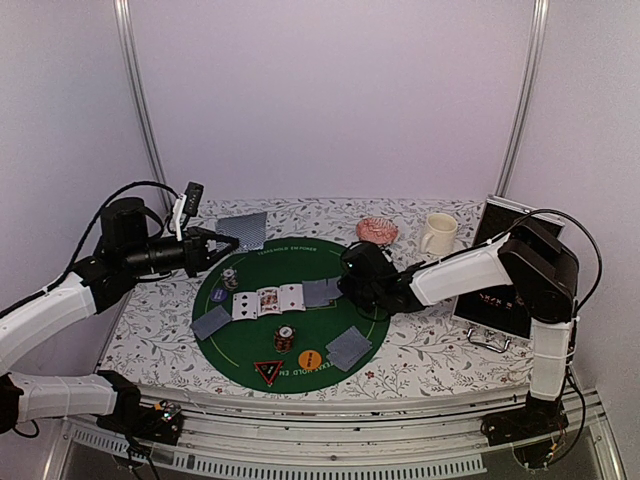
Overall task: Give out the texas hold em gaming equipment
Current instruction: Place the poker card in the community card area.
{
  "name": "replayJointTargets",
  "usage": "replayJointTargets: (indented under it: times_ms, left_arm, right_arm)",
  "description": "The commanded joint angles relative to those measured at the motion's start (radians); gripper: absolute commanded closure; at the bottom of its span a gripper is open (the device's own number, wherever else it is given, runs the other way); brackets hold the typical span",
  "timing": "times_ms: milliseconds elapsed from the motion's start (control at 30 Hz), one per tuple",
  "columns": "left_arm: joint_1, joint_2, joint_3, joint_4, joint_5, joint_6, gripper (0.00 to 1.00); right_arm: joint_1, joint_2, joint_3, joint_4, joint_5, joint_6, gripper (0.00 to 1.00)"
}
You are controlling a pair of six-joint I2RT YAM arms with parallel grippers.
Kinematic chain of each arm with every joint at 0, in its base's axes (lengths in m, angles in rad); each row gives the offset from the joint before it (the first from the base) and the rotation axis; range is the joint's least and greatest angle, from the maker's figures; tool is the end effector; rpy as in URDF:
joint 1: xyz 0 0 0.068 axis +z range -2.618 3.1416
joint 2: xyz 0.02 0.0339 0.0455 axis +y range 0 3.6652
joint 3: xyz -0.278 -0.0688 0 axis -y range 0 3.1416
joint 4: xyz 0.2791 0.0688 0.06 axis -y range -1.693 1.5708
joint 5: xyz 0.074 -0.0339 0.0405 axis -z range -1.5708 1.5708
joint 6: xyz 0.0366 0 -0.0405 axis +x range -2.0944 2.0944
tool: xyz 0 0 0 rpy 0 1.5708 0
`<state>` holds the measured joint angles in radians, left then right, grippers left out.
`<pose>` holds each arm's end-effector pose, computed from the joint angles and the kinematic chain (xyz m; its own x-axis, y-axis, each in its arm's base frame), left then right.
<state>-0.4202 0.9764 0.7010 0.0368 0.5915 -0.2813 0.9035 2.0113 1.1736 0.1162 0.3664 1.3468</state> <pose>0.2205 -0.1209 0.3010 -0.4386 -0.0564 -0.8969 0.7407 0.5425 -0.3963 0.2895 0.3462 0.1263 -0.6435 0.6541 -0.3975 0.2726 0.6811 0.6795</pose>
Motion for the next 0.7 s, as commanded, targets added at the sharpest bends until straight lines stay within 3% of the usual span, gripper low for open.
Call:
replayJointTargets:
  times_ms: [0,200,433,667]
  left_arm:
    - [0.008,-0.009,0.025,0.012,0.012,0.004,1.0]
    - [0.008,-0.011,0.025,0.012,0.011,0.004,1.0]
    - [0.007,-0.013,0.025,0.012,0.014,0.004,1.0]
    - [0.008,-0.013,0.025,0.012,0.016,0.005,1.0]
  right_arm:
    - [-0.005,0.005,0.027,-0.018,-0.006,-0.001,0.84]
    - [-0.013,-0.005,0.022,-0.016,-0.009,0.01,0.77]
    - [-0.029,-0.017,0.012,-0.016,-0.026,0.011,0.96]
    - [-0.037,-0.031,0.005,-0.016,-0.044,0.002,0.98]
